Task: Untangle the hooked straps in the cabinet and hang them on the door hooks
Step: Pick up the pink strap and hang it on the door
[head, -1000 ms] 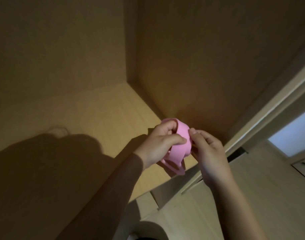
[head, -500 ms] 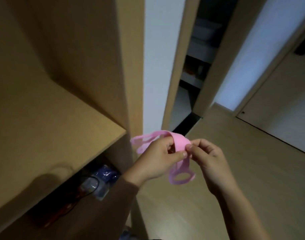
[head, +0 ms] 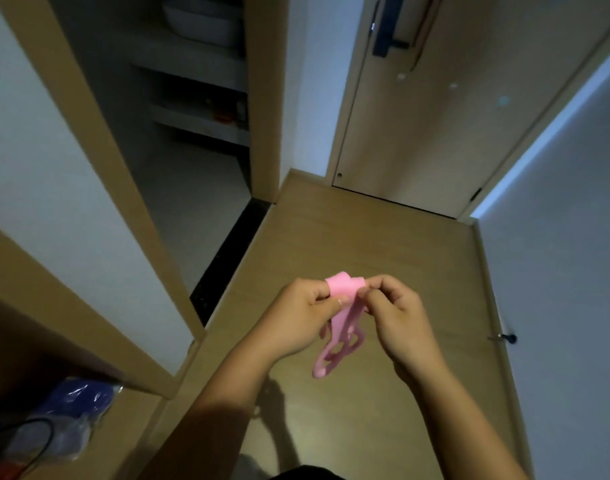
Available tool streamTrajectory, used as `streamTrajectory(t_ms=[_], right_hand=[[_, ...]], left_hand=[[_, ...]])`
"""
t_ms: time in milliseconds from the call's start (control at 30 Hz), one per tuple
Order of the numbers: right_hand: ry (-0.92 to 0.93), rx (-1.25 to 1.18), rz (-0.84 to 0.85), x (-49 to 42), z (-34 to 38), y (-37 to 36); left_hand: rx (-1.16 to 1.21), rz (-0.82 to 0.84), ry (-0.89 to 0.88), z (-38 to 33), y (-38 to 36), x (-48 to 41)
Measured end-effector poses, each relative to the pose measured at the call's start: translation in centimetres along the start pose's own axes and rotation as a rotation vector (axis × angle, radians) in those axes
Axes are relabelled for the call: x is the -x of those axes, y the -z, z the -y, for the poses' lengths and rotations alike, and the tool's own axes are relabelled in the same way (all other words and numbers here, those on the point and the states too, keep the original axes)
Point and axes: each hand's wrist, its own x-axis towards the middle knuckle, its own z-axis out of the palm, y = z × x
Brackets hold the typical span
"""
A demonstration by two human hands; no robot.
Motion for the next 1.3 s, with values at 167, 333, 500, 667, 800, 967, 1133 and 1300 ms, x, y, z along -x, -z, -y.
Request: streamTrajectory(t_ms=[167, 333, 500, 667, 800, 967, 1133, 1300], right_hand=[[-0.071, -0.116, -0.311, -2.9, -1.4, 3.2], [-0.036, 0.010, -0.316, -8.0, -1.3, 5.3], [0.048, 0.288, -0.321, -14.4, -0.5, 6.8], [0.235, 0.539, -0.243, -22.1, 1.0, 8.6], [0.260, 0.481, -0.361, -28.3, 0.5, 8.6], [0.163, 0.503, -0.459, -36.0, 0.6, 10.1], [0.170, 0.505, -0.386, -44.6, 0.2, 13.3], [0.053, 0.440, -0.219, -54.1, 0.5, 16.9]], left_hand=[[-0.015, -0.044, 0.045, -0.5, -1.3, -5.1], [0.010, 0.036, 0.030, -2.8, -0.8, -11.1], [-0.205, 0.205, -0.134, -6.0, -1.1, -19.0], [-0.192, 0.297, -0.206, -8.9, -1.3, -27.6], [-0.113, 0.361, -0.205, -10.0, -0.7, -33.9], [-0.057, 0.278, -0.172, -10.3, -0.8, -41.1], [-0.362, 0.086, -0.377, -10.3, -1.1, -49.8], [-0.460, 0.029, -0.408, -11.9, -3.1, -59.6]])
